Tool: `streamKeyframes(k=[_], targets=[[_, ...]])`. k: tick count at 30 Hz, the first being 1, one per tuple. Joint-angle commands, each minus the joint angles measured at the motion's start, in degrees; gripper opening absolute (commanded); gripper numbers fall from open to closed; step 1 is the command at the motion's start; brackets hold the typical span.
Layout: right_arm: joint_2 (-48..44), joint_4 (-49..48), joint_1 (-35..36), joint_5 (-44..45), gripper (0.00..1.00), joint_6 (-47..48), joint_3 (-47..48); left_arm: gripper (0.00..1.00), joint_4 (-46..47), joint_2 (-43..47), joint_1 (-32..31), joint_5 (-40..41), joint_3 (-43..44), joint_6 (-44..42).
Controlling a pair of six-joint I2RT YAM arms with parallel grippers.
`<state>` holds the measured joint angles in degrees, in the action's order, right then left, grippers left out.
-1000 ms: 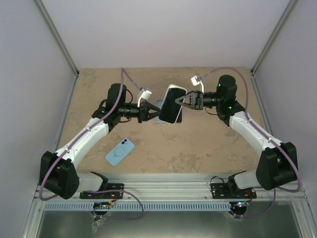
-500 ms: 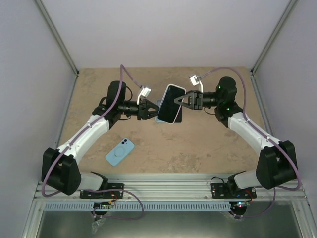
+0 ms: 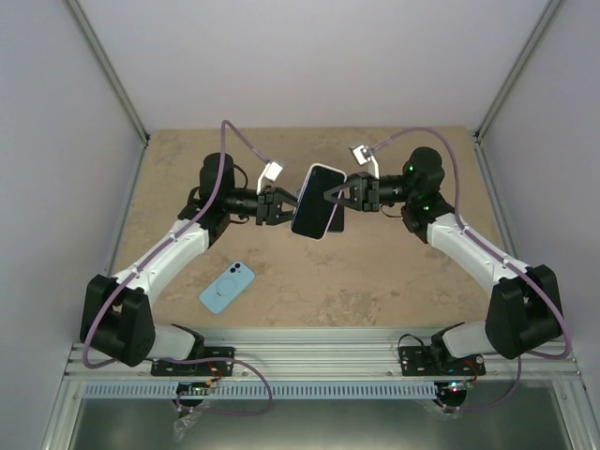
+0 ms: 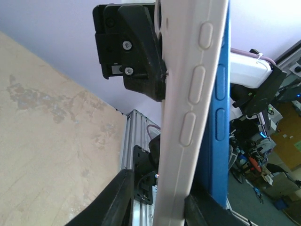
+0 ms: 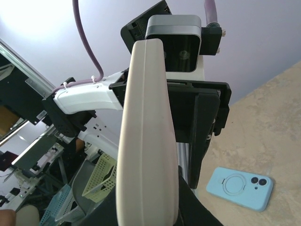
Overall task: Take the phone out of the phone case
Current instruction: Remove the phone case from the phone.
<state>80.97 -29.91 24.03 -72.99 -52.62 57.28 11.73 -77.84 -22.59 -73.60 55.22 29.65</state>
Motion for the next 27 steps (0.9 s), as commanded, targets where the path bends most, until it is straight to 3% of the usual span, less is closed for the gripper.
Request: streamKeyframes(k=[1,11,15,21,27], targets=[[2.4,4.1,7.9,-9.4,0.01,2.7,0.0,0.24,10.4,-0.5,-3.3,3.9,2.1,4.6],[4.9,14.1,4.3,-5.9,0.02,10.5,6.7,0.00,8.7,1.9,-3.7,5.0,-1.0,6.5],[5.0,17.4,1.2,-2.1,0.15,13.0,8.6,0.00,7.8,2.6,-2.4,7.7,-2.2,8.1],[4.3,24.7,-2.2,1.0,0.52,19.6,12.7,0.00,8.2,1.7,1.4,10.4,-3.8,12.8],[3.8,38.0,-3.5,6.2,0.71,32.0,19.4,0.00,2.7,1.1,3.3,12.9,-4.4,13.0]])
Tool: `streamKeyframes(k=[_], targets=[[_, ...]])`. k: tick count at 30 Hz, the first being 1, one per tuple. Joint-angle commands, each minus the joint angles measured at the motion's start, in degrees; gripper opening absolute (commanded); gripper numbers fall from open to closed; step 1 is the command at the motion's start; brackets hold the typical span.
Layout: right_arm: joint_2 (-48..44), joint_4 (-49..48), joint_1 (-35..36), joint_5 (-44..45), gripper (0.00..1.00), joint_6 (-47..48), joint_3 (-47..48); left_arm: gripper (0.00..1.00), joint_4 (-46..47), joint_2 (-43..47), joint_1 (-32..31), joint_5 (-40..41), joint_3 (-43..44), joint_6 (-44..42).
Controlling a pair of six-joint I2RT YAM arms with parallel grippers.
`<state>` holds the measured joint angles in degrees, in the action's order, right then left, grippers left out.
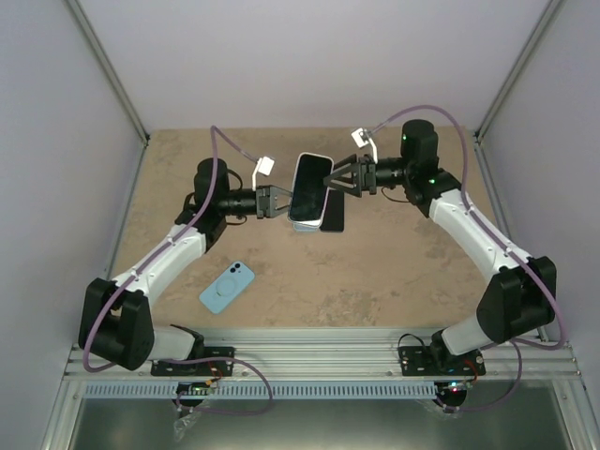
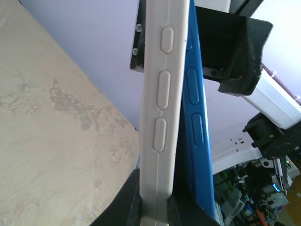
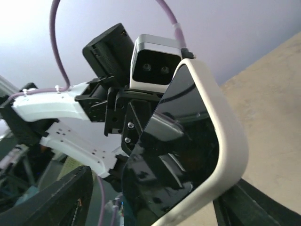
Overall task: Take the phone out of the phone case
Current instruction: Remove the phone case from the phone.
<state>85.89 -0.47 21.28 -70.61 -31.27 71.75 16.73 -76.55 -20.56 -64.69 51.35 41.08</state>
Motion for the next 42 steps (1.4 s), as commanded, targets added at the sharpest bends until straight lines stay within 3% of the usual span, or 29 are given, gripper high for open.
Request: streamKeyframes(k=[1,8,12,21,31,42], targets=[[-1.4,10.1,-0.8,5.6,0.72,12.4,6.0,0.00,-3.0,0.0,1.3,5.0,-0.6,1.4],[-1.6,21.4,-0.5,23.3,0.76,26.5,12.1,0.00,-3.0,0.9,1.6,10.0,-1.4,5.5],[-2.7,22.8,0.5,30.6,0.82,30.8,12.4,0.00,-4.8,2.2,1.6,15.5,-1.9,9.4],[-5.2,21.6,12.1,49.3,0.83,44.2,8.2,0.00,-19.1,2.4,1.8,28.6,1.7,12.5],[-3.8,17.0,21.9,62.3,0.81,50.5,3.5,0.00,-17.6,-0.5,3.7,26.4,1.4,18.1],[0.5,13.3,28.9,68.8,0.76,54.0,1.0,0.00,-15.0,-2.0,3.7,23.8,1.1,20.4]])
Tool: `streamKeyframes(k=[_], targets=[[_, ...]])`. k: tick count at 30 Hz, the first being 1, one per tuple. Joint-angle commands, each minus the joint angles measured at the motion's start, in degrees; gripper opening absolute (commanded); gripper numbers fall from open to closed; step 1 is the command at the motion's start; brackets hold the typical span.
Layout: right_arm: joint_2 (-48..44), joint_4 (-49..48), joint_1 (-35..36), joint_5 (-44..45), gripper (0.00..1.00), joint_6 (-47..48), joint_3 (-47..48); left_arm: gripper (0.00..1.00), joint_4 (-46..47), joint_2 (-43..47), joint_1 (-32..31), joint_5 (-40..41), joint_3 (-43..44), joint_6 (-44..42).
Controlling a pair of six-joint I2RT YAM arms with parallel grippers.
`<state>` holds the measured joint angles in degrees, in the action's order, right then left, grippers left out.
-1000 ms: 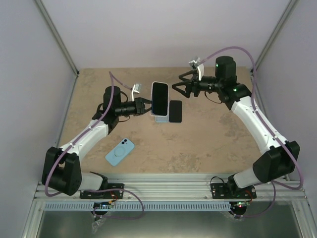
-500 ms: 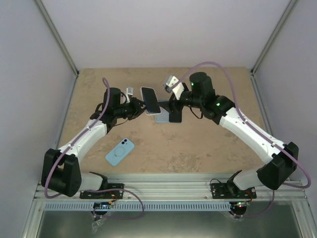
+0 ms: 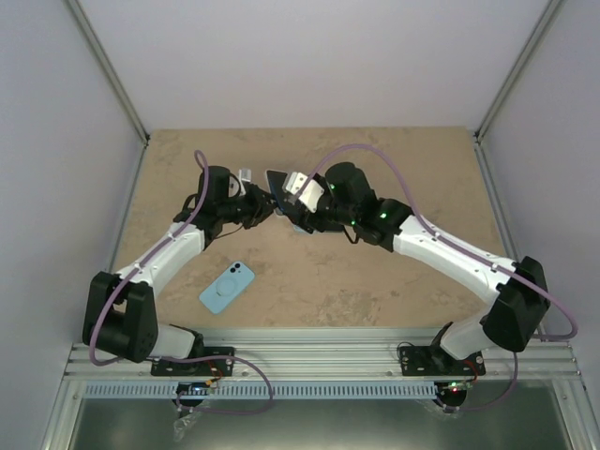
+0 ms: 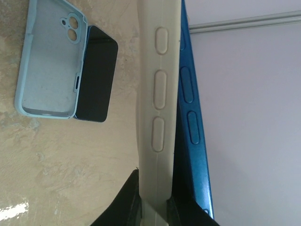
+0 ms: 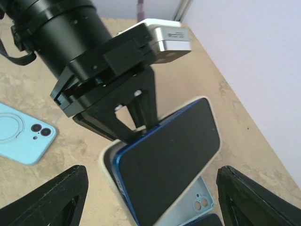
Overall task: Take the phone out of the phone case
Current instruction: Remove the phone case from the phone.
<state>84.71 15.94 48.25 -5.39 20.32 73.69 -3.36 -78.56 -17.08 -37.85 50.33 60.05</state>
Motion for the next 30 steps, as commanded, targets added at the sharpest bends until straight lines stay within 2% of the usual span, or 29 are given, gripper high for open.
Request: streamKeyframes(k=[1,23,27,30], targets=[[2.1,-3.5,2.4,4.2,0.76,2.7,-1.1,0.00,5.3,-0.2,0.2,-3.3,2.2,1.8],[6.7,-13.8,5.5,19.7,0.58,11.3,-5.8,0.00,8.1,-0.5,0.2,-5.4,1.0,4.7],[7.0,-18.0,5.8,24.3,0.47,15.1,-8.0,0.00,8.5,-0.3,0.2,-5.6,0.8,4.9],[7.4,-20.1,5.9,26.3,0.32,17.5,-9.3,0.00,8.6,-0.3,0.2,-5.7,0.7,4.9]])
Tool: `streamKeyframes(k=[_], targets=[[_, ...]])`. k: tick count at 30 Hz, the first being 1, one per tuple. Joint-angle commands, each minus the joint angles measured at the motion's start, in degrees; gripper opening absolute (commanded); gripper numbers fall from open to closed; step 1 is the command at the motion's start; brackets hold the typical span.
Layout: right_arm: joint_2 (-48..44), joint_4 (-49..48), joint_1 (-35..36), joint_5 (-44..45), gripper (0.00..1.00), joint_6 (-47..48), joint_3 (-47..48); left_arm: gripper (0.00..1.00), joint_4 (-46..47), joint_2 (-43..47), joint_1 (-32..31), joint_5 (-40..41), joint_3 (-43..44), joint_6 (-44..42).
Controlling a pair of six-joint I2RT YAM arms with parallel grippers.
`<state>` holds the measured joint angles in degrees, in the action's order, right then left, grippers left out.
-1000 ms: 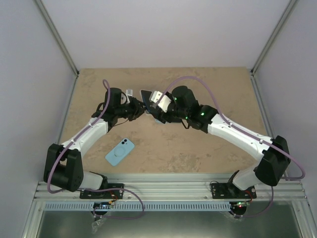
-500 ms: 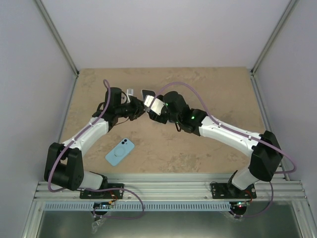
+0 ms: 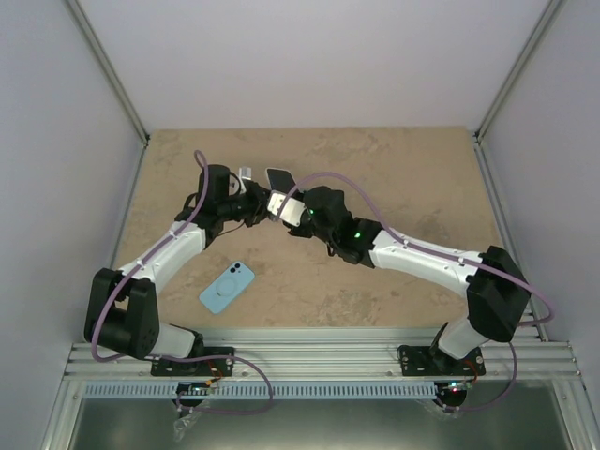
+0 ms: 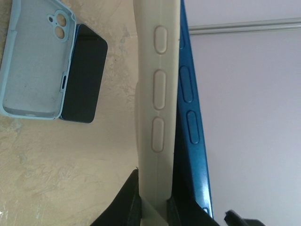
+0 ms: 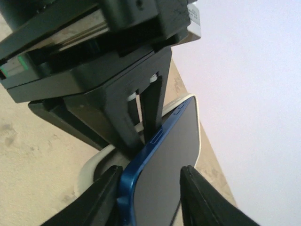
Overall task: Take the phone out of the phone case
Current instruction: Remove the phone case from the phone.
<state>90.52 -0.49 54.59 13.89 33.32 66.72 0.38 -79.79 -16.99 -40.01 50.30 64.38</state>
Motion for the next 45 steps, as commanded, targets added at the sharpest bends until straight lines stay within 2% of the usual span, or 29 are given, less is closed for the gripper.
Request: streamKeyframes(k=[1,5,9,12,23,45], targets=[[1.5,-3.9,-0.4,7.3,0.29,5.0,-2.5,0.00,5.0,1.0,0.1,-3.5,0.6,0.5],[1.8,-4.5,-0.4,8.2,0.14,5.5,-2.8,0.00,5.1,0.9,0.1,-3.7,0.6,0.4],[1.9,-5.2,-0.4,9.2,0.09,6.4,-2.6,0.00,5.0,0.8,0.1,-3.7,0.4,0.1],[1.3,-4.4,-0.6,9.2,0.01,6.1,-1.1,0.00,4.4,0.9,0.1,-3.0,0.2,-0.7],[1.6,9.4,-3.3,0.0,0.00,-3.1,12.8,0.00,-2.3,-0.5,0.1,4.4,0.9,-7.2],[-1.3,14.7,-9.0,-5.1,0.01,-5.6,19.8,0.00,-7.6,-3.2,0.2,12.0,1.9,-13.1]])
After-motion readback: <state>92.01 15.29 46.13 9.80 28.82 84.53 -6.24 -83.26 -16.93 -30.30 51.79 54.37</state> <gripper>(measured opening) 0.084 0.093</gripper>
